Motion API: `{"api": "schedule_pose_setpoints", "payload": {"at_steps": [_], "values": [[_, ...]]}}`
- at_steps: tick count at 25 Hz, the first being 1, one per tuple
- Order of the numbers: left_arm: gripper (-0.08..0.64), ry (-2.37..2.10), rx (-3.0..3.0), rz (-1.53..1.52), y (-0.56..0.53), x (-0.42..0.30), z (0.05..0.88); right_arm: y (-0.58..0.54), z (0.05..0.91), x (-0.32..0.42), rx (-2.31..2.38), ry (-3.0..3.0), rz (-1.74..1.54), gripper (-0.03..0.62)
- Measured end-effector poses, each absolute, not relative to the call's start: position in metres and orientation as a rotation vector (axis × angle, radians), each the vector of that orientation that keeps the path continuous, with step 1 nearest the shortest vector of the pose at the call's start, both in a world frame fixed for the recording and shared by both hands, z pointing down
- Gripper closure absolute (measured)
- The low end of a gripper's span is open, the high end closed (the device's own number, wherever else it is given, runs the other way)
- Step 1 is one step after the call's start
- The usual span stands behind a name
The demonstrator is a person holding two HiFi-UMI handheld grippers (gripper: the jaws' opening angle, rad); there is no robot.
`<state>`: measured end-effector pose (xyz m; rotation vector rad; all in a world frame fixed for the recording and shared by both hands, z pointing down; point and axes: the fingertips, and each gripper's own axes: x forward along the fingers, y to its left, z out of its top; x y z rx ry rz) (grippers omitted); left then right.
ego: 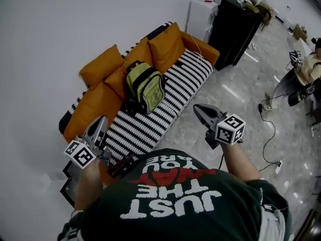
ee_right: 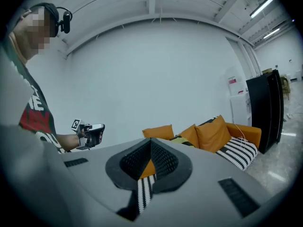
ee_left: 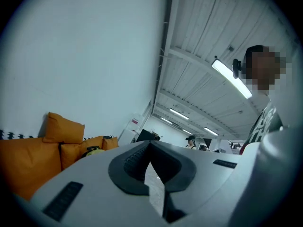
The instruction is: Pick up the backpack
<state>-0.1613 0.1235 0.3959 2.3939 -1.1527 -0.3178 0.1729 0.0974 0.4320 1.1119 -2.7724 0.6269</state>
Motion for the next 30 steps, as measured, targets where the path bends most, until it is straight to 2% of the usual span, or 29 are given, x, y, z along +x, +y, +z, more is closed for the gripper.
{"api": "schedule_pose_setpoints", "payload": {"at_steps": [12, 18, 30], "values": [[0.56, -1.047, 2.352, -0.31, -0.052, -0.238, 0.43, -0.064, 0.424, 0.068, 1.092, -2.677, 0.641, 0.566], [0.56, -1.082, 2.306, -0.284, -0.076, -0.236, 0.451, -0.115, 0.445, 0.052, 0.997, -2.675, 0.698, 0.565], [0.56, -1.39, 2.142, -0.223, -0.097, -0.226, 0.477, -0.214, 0.504, 0.007, 0.502, -2.694, 0.701, 0.565]]}}
